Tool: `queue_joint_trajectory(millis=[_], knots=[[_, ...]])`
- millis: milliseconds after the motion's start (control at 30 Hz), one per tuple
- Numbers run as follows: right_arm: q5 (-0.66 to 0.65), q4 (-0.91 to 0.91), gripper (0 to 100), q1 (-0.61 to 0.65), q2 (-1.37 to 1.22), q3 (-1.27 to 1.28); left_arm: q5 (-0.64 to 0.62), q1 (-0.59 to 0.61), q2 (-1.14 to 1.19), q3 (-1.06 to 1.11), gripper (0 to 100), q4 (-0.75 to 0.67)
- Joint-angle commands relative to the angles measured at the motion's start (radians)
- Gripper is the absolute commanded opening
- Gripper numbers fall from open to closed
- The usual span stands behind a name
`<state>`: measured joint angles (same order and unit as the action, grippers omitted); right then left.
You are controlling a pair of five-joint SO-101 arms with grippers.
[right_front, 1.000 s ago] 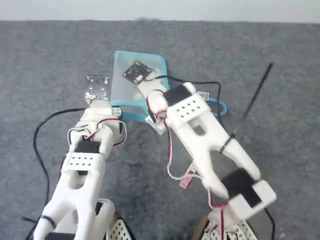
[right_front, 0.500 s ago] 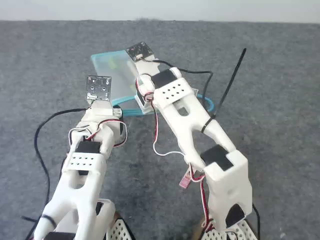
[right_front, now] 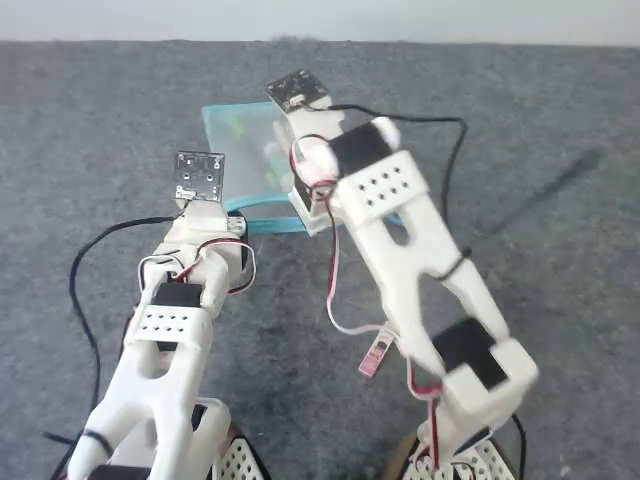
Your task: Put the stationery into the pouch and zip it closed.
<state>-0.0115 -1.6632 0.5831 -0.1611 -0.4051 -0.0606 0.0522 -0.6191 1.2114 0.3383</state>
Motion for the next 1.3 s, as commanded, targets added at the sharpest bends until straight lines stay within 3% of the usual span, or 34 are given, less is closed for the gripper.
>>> queue_joint_trajectory(millis=[0,233,433,833,1167,1267], knots=[[-0.021,-0.024,21.9,-0.016,0.203,0.086,0.006,-0.008,-0.012,-0.015,1,-0.028],[-0.133,0.213,21.9,-0.067,0.441,0.669,0.006,0.031,-0.012,-0.019,1,-0.028],[-0.08,0.463,22.0,-0.13,0.516,1.092,0.006,0.029,-0.009,-0.019,1,-0.031],[-0.012,0.578,22.2,-0.101,0.527,1.27,0.006,0.028,-0.008,-0.019,1,-0.032],[0.485,0.567,22.1,-0.002,0.522,1.275,0.006,0.028,-0.008,-0.019,1,-0.032],[0.539,0.567,22.1,0.047,0.518,1.281,0.006,0.028,-0.008,-0.019,1,-0.032]])
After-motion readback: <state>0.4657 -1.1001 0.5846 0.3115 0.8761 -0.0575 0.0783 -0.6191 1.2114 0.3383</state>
